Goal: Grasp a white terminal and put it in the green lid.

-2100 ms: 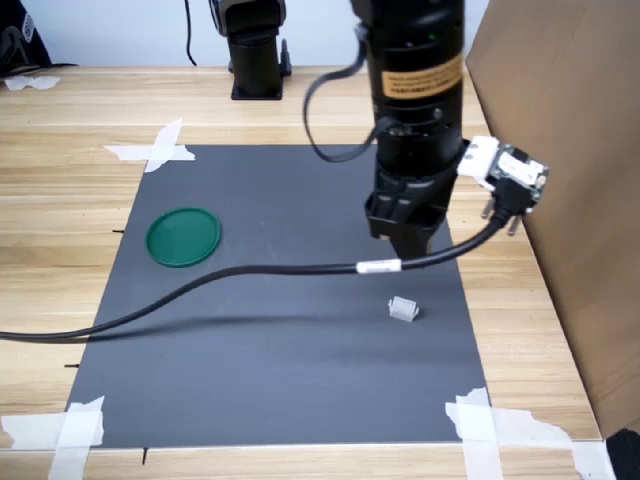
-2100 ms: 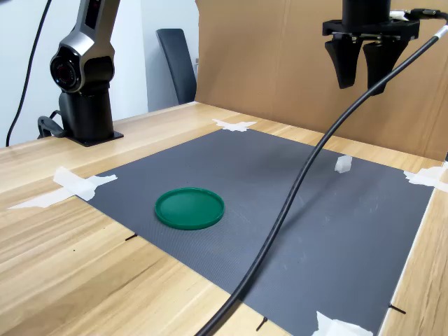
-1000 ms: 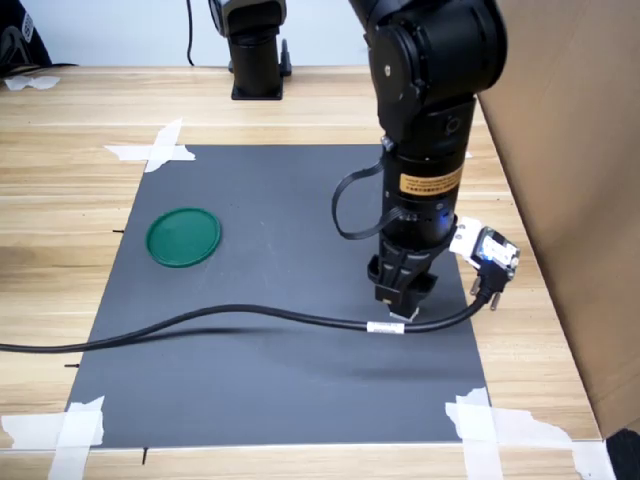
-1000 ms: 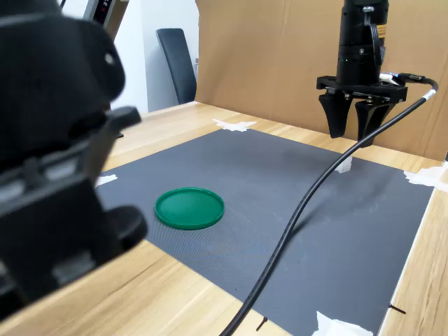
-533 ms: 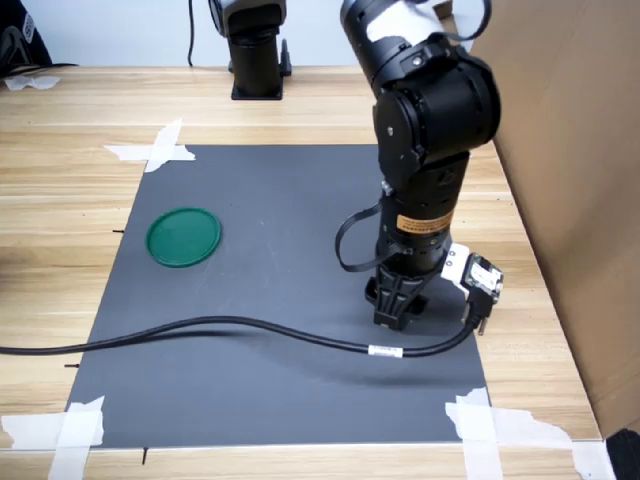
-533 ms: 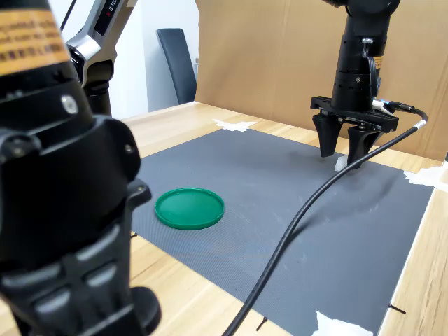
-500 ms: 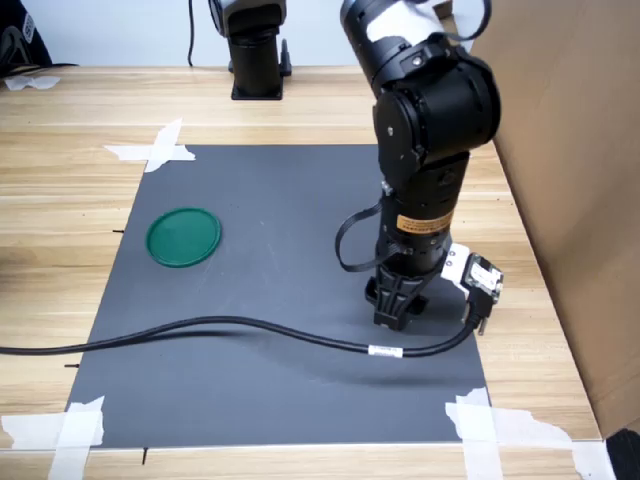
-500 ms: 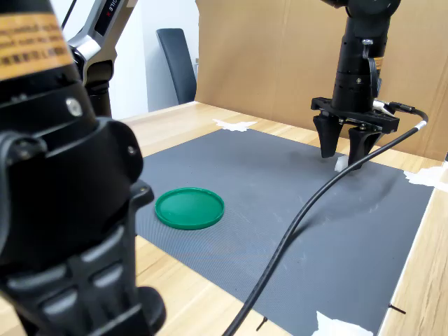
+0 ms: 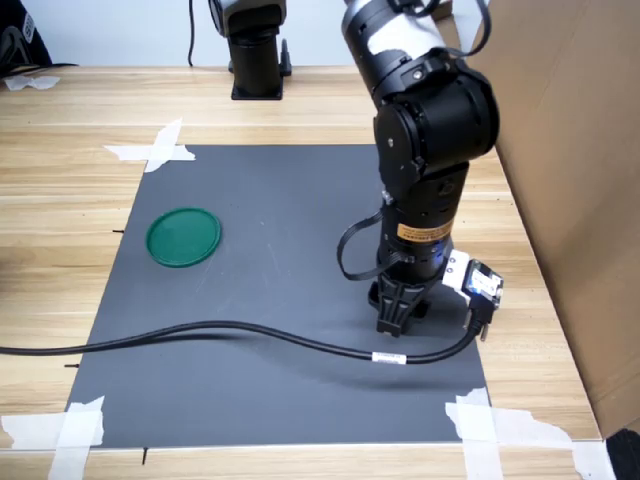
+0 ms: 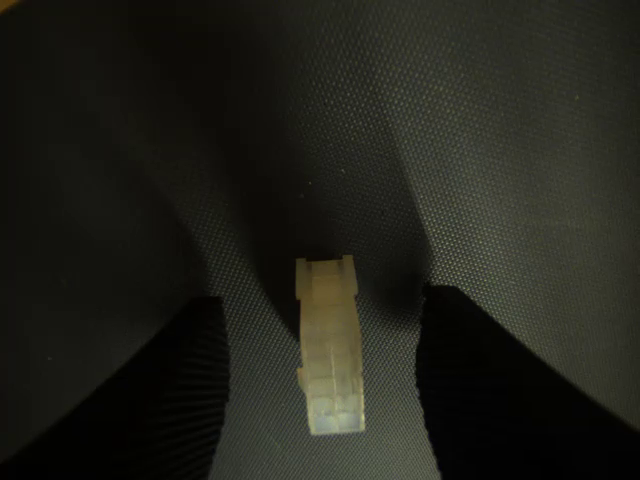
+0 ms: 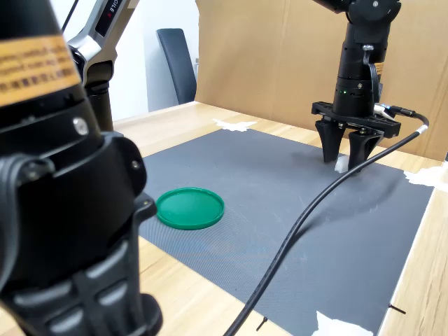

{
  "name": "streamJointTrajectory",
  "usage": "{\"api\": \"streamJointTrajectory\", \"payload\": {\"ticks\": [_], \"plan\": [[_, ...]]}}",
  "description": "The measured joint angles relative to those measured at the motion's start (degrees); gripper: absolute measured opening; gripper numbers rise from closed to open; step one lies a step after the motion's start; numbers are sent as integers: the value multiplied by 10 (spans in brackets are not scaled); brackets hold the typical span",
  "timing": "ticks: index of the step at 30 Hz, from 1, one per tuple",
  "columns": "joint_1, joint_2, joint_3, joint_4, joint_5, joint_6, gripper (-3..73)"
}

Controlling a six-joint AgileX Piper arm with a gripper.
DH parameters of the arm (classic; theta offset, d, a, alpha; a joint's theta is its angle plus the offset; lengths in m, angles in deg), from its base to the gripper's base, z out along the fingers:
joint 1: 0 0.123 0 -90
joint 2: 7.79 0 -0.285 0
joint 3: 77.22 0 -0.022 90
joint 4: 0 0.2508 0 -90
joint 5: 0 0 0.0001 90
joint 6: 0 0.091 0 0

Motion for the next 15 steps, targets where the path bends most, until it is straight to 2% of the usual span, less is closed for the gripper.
{"api": "streamJointTrajectory", "payload": {"ticks": [3, 5, 9, 11, 12, 15], "plan": [[0, 0, 0, 0, 0, 0, 426], [0, 0, 0, 1, 0, 0, 364], [0, 0, 0, 9, 0, 0, 163], [0, 1, 0, 9, 1, 0, 105], [0, 2, 0, 9, 3, 0, 82], [0, 4, -2, 9, 7, 1, 81]]}}
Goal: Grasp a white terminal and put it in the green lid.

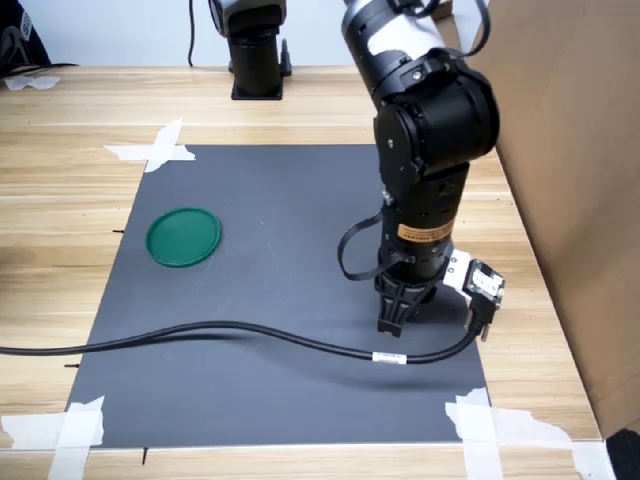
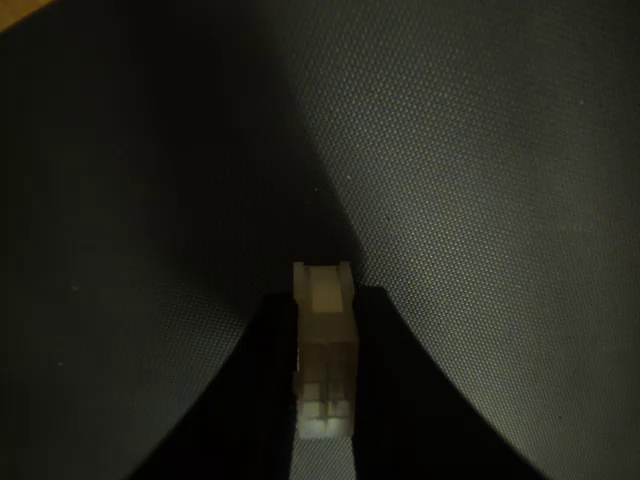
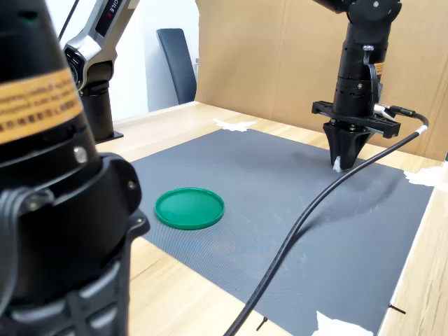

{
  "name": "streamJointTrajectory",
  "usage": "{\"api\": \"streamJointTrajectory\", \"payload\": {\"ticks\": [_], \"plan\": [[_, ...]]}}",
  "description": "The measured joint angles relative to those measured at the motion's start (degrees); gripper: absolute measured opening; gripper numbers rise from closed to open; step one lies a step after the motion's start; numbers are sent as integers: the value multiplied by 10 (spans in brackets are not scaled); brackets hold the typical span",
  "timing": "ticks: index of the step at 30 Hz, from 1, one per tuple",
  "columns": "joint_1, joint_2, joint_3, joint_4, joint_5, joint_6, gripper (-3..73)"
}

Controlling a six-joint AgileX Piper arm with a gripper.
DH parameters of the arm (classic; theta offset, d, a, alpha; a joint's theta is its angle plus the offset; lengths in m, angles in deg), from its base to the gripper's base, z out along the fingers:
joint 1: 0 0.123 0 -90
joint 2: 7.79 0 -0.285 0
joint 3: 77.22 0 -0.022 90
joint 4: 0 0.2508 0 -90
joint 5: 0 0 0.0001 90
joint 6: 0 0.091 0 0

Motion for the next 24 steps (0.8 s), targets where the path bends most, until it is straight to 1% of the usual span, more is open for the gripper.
{"api": "streamJointTrajectory", "payload": {"ticks": [8, 13, 19, 20, 22, 24], "plan": [[0, 0, -2, 0, 1, 7, 81], [-2, -36, 2, 0, 37, 10, 81], [-31, -91, 2, 36, 50, 41, 81], [-45, -105, 2, 46, 58, 45, 81], [-70, -126, 2, 50, 64, 48, 81], [-79, -133, 4, 50, 67, 54, 81]]}}
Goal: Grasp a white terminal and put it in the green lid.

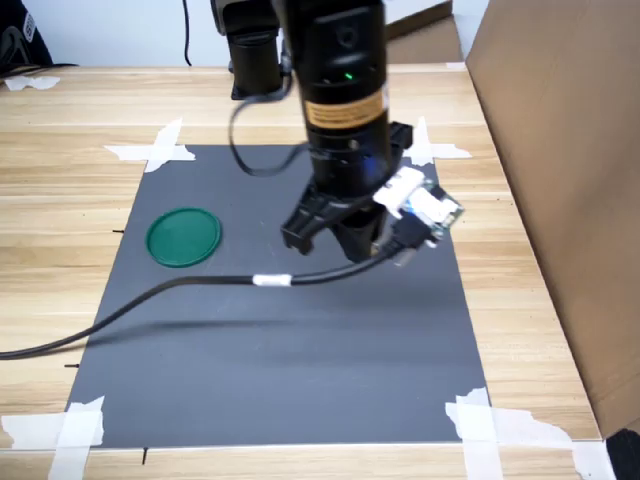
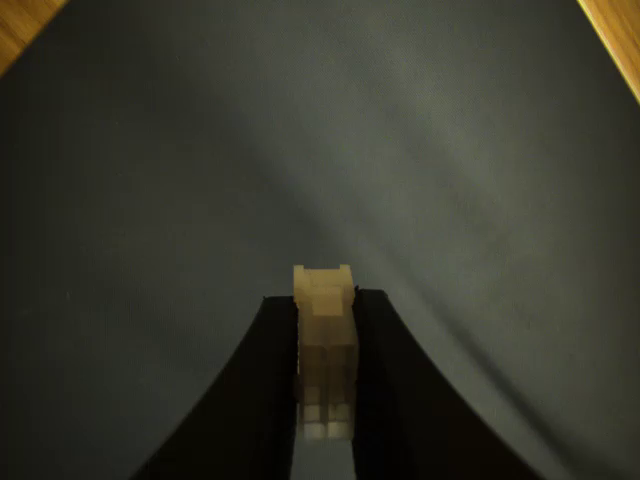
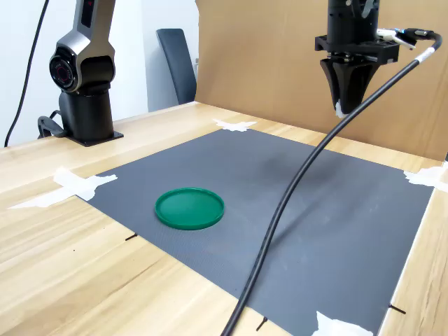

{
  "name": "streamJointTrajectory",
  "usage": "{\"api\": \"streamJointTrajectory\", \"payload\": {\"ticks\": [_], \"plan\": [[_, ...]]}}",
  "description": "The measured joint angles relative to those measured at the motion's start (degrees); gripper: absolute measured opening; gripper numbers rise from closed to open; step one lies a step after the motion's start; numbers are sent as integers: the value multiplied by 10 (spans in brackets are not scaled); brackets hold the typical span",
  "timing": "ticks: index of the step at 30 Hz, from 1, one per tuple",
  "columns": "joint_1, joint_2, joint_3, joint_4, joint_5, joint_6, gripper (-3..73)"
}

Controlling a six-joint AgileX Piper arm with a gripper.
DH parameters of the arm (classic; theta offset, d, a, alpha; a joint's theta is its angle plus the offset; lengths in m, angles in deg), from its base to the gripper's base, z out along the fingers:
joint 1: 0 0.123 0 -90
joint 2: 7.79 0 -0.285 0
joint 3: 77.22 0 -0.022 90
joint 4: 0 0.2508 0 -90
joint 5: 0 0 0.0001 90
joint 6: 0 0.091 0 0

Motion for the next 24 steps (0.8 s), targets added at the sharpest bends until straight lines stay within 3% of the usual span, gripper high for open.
{"api": "streamJointTrajectory", "payload": {"ticks": [5, 15, 22, 24], "plan": [[-42, -55, 82, -8, 5, 7, 81], [-139, -162, 241, -9, -50, -68, 81], [-255, -192, 325, -4, -74, -189, 81], [-263, -192, 330, -4, -75, -198, 81]]}}
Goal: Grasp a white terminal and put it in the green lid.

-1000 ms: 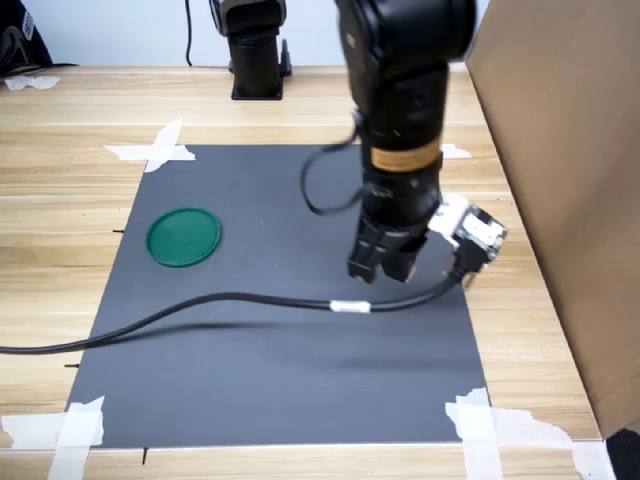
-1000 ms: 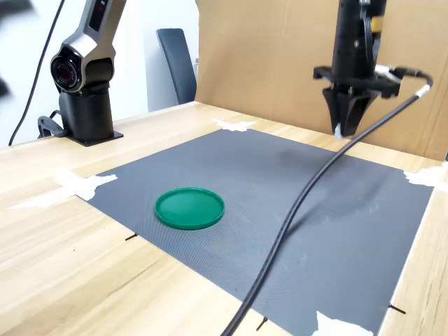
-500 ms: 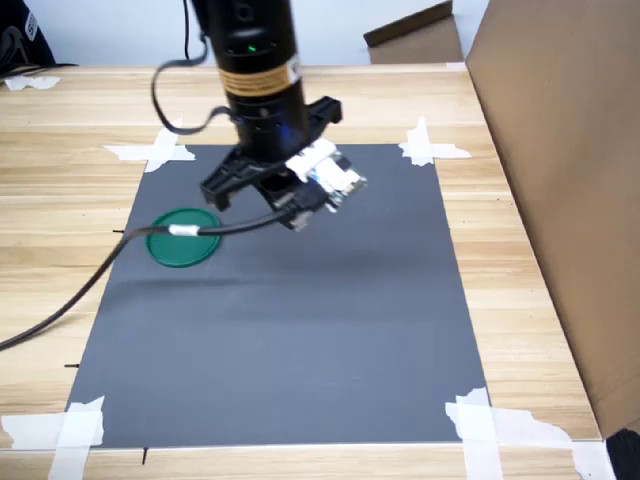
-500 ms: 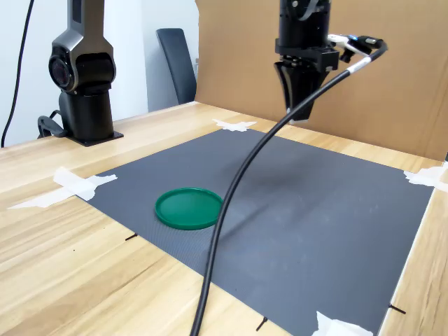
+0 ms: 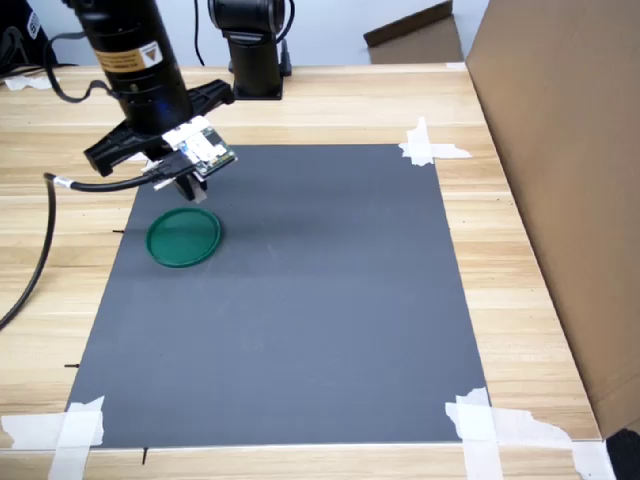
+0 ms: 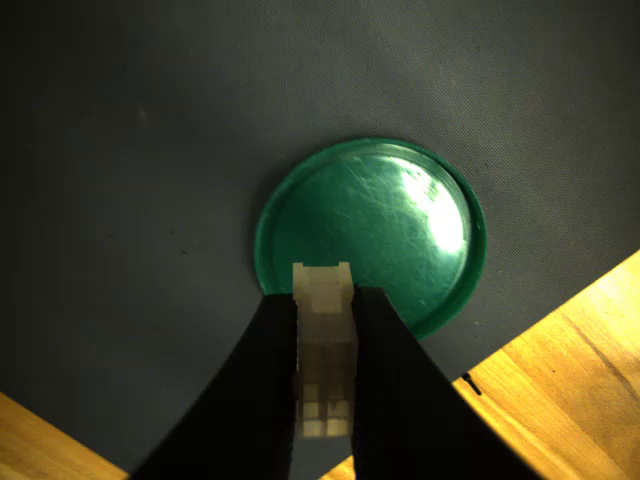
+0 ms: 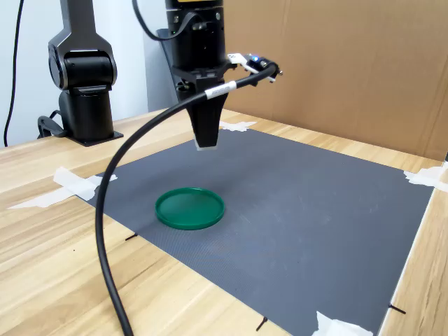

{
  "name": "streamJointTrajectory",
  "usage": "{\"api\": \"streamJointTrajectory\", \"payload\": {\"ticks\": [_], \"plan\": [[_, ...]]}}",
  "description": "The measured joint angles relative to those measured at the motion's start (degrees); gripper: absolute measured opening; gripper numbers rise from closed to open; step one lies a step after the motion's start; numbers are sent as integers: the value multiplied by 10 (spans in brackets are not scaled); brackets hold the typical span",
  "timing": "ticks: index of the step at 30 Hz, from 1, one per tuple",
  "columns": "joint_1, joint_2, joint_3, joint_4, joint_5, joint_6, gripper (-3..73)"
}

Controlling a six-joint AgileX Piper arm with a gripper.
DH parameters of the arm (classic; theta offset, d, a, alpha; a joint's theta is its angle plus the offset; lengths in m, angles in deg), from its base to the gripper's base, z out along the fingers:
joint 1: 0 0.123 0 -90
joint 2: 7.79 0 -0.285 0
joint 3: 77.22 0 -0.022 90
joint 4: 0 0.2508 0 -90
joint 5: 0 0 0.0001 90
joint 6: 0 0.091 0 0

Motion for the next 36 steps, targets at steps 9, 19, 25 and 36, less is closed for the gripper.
{"api": "streamJointTrajectory", "payload": {"ticks": [9, 19, 25, 36], "plan": [[-47, 0, 28, -1, -40, -90, 81], [-49, 55, 54, -11, -97, -110, 81], [-49, 78, 54, -18, -104, -110, 81], [-49, 86, 54, -11, -105, -125, 455]]}}
